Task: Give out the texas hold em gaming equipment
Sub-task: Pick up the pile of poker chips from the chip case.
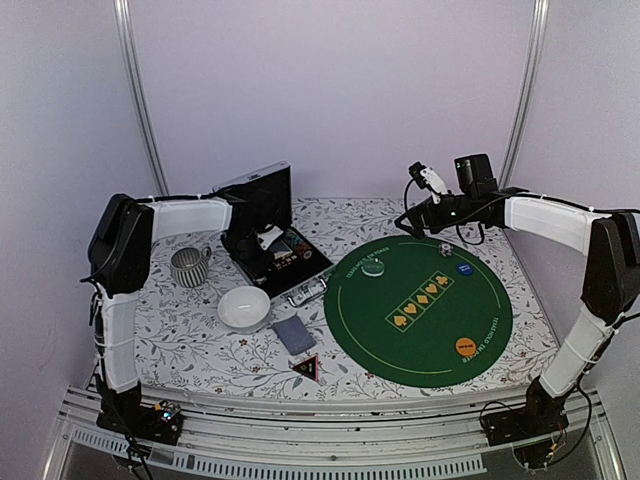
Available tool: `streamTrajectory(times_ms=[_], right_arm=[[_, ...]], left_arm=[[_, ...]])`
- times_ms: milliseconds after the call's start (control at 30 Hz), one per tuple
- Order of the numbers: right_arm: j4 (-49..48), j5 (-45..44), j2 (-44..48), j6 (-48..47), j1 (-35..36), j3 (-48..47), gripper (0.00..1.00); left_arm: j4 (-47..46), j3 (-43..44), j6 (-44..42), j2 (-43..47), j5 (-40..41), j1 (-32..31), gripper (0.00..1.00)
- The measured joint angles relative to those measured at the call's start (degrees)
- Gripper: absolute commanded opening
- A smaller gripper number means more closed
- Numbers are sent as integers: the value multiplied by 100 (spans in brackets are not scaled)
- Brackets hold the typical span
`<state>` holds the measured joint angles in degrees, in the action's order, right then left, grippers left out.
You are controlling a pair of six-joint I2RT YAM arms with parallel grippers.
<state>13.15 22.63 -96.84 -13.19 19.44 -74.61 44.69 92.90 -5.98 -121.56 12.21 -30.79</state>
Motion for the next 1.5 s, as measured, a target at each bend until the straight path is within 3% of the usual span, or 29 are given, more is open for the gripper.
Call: streamTrajectory(times_ms=[1100,1500], right_arm=[[63,2,2,-98,0,2,99],[101,31,2,-98,0,2,99]], left_arm=[[-173,-367,-33,302,129,-249,47],[-238,-367,-131,302,214,-258,54]])
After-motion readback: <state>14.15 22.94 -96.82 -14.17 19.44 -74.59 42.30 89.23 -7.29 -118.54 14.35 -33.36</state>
